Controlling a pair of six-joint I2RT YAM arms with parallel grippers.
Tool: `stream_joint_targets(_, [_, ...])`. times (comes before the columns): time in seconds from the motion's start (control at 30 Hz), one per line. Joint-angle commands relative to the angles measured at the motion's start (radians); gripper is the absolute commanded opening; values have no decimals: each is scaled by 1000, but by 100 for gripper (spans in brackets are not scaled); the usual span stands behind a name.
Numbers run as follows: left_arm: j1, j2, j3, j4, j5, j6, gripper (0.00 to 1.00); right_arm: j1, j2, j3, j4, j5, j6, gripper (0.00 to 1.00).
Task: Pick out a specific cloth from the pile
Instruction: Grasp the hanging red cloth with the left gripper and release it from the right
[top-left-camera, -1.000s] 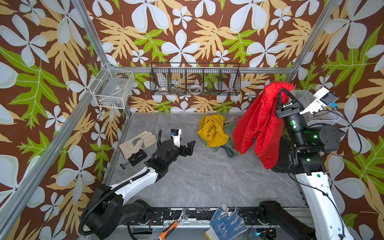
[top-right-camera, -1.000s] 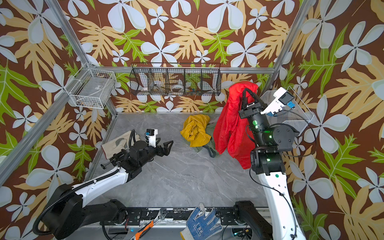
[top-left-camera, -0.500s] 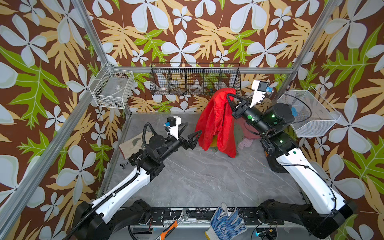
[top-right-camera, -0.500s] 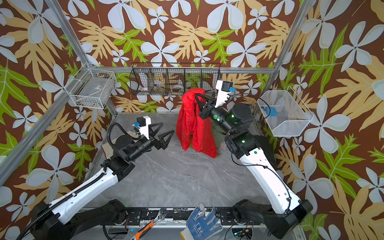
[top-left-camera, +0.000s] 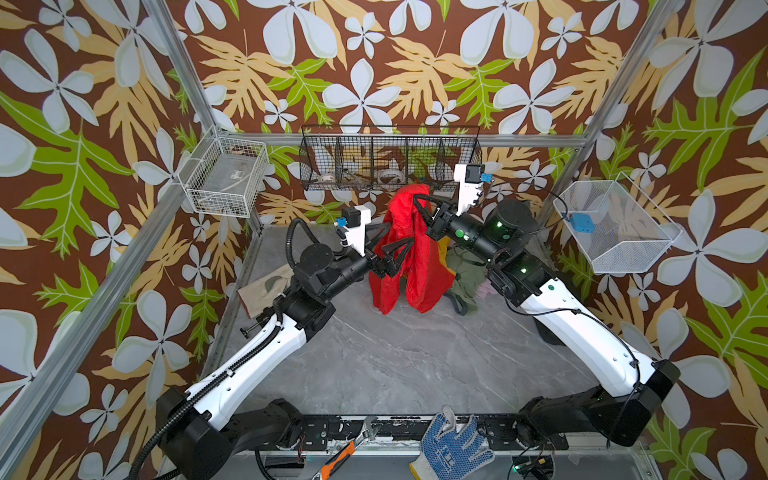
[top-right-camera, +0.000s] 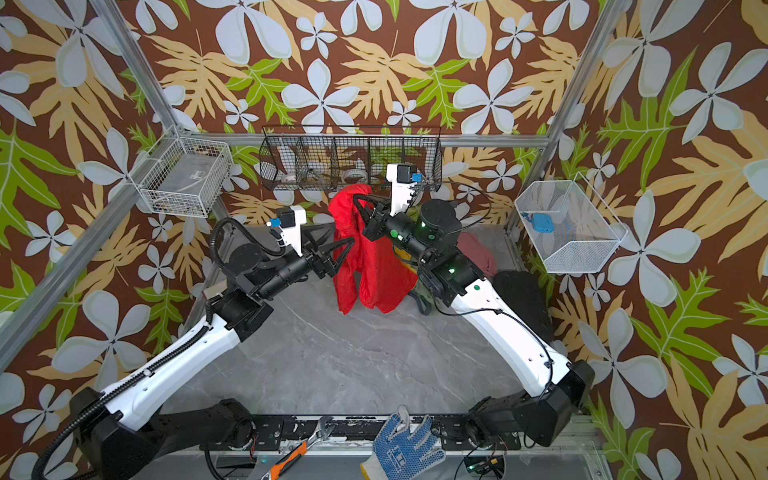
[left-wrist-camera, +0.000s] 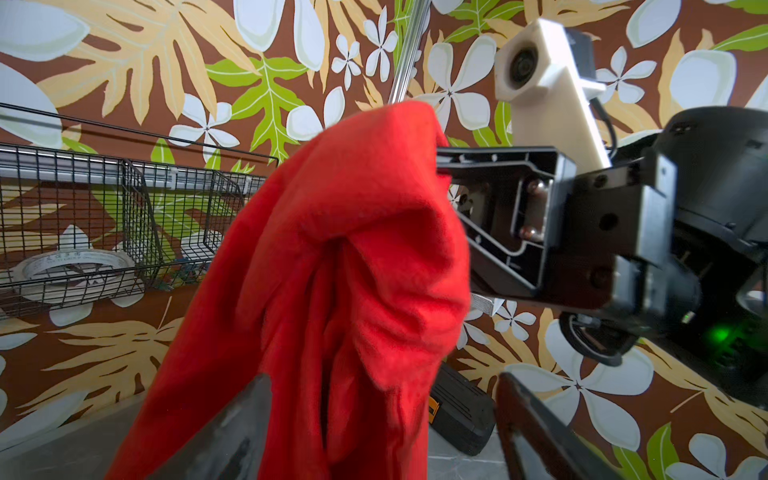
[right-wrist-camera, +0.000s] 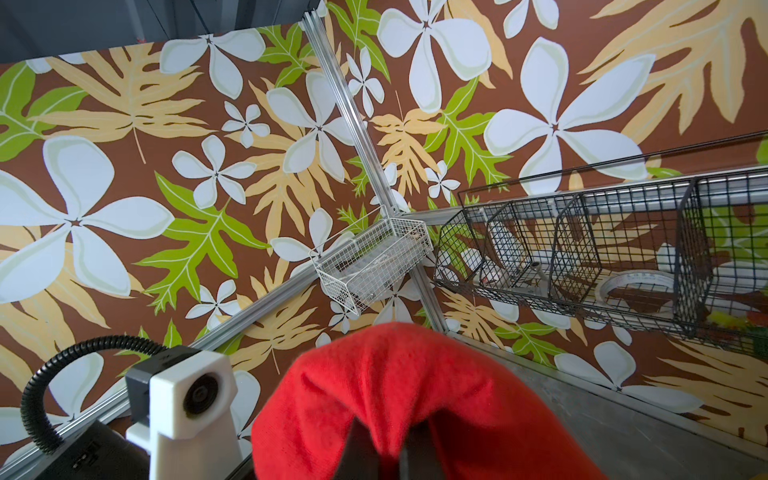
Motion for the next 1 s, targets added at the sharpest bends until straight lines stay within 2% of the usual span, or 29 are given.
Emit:
stream_joint_targets(0.0, [-1, 34, 35, -74, 0, 2, 60, 11, 11, 11, 56, 10, -4, 0])
stream_joint_targets(0.07, [-1, 39, 46, -78, -2, 3, 43, 11, 13, 14, 42, 21, -5, 0])
stream_joint_targets(0.17, [-1, 25, 73, -117, -29, 26, 3, 10, 3, 8, 5, 78, -14, 0])
stream_joint_targets(0.2, [-1, 14, 83, -139, -44, 38, 0, 12, 0, 8, -14, 101, -20, 1])
stream_joint_targets(0.27, [-1, -15, 93, -161, -70, 59, 0, 11, 1, 9, -51, 125, -33, 3])
stream_joint_targets(0.37, [-1, -59, 111, -194, -124, 82, 0, 11, 6, 11, -112, 147, -64, 18])
stream_joint_targets(0.4, [-1, -67, 129, -216, -140, 89, 0, 10, 4, 6, -134, 167, -79, 28])
stream_joint_targets(0.43, [-1, -72, 151, -247, -152, 95, 0, 12, 1, 3, -156, 196, -92, 33])
stream_joint_targets(0.5, [-1, -76, 190, -298, -160, 101, 0, 11, -11, -2, -200, 251, -114, 38])
stream_joint_targets(0.57, [-1, -83, 217, -327, -161, 99, 0, 11, -31, -12, -233, 295, -135, 55])
stream_joint_targets(0.63, [-1, -91, 240, -352, -176, 99, 0, 11, -57, -32, -249, 336, -154, 60])
stream_joint_targets(0.67, [-1, -97, 252, -365, -198, 102, 0, 11, -73, -43, -257, 360, -162, 67])
stream_joint_targets(0.8, [0, -132, 274, -395, -301, 146, 0, 11, -135, -86, -279, 448, -183, 99])
stream_joint_targets(0.97, [0, -133, 349, -469, -387, 200, 0, 2, -187, -140, -320, 520, -203, 99])
